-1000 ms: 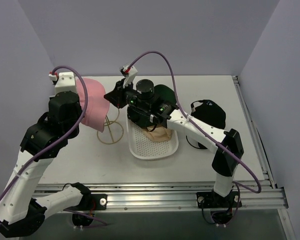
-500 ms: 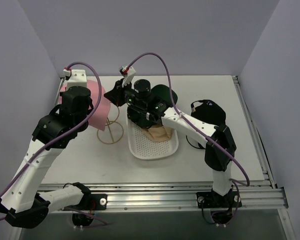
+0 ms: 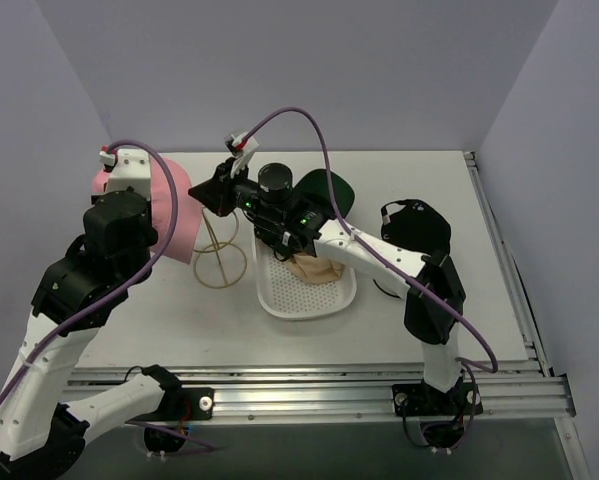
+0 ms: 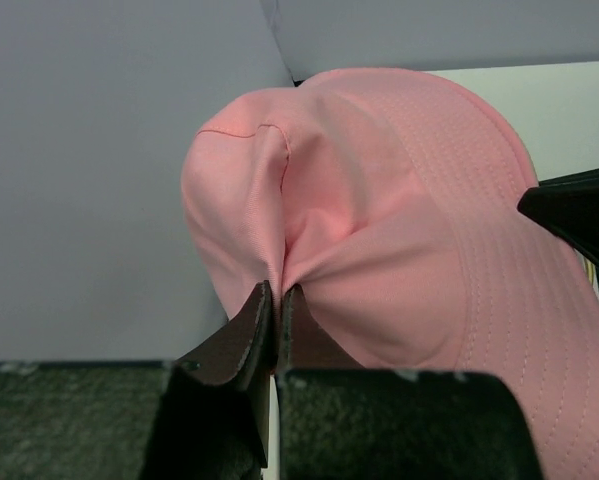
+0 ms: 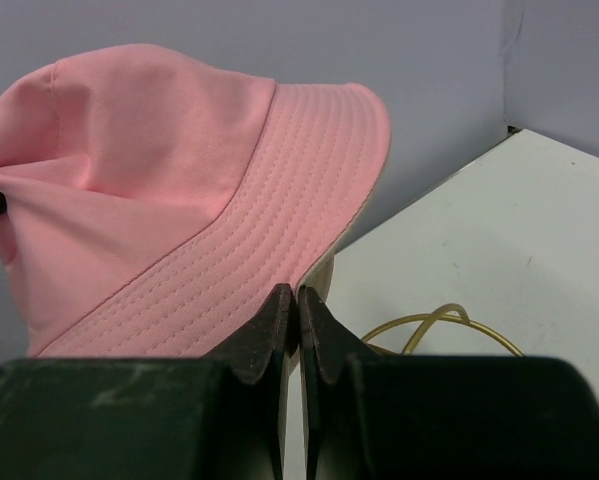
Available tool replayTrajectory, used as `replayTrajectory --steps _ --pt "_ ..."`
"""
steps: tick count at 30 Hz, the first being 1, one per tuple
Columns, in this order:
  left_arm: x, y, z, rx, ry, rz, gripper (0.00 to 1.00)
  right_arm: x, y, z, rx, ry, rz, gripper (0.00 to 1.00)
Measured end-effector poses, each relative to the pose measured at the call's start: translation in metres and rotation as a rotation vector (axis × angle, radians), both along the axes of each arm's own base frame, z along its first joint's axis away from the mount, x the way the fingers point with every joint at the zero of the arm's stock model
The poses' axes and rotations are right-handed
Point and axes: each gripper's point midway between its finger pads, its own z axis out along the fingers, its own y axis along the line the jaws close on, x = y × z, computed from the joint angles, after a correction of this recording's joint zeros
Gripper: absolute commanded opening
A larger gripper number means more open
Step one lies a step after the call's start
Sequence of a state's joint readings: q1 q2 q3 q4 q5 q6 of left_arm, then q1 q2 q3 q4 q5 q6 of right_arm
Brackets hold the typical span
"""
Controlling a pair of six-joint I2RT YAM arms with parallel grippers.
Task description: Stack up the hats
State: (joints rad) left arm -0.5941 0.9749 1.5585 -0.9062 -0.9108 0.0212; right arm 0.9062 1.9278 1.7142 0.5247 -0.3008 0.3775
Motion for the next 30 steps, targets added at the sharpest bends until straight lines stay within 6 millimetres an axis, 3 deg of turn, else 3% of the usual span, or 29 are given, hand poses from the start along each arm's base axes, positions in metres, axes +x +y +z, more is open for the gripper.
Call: replayTrajectory --steps 6,16,20,21,23,25,30 --pt "0.019 -0.026 -0.03 -0.009 0.061 -0.087 0.02 0.023 -0.017 -0.035 -0.077 0.029 -0.077 0.0" --pt "0.06 -0.093 -0.095 -0.077 0.241 -0.27 0.03 0.074 -0.073 -0.099 -0.157 0.134 -0.205 0.0" --pt "0.062 -0.107 -0.095 -0.125 0.242 -0.335 0.2 0.081 -0.075 -0.107 -0.158 0.149 -0.215 0.0" --pt "0.062 -0.109 -0.095 -0.133 0.24 -0.343 0.31 0.082 -0.074 -0.11 -0.158 0.152 -0.215 0.0" --pt "0.063 -0.11 -0.094 -0.142 0.235 -0.345 0.38 0.089 -0.076 -0.122 -0.178 0.162 -0.241 0.0" --pt "0.063 -0.109 -0.091 -0.156 0.221 -0.341 0.45 0.107 -0.083 -0.148 -0.225 0.192 -0.292 0.0" --pt "0.067 -0.108 -0.088 -0.178 0.216 -0.323 0.49 0.145 -0.096 -0.22 -0.351 0.287 -0.368 0.0"
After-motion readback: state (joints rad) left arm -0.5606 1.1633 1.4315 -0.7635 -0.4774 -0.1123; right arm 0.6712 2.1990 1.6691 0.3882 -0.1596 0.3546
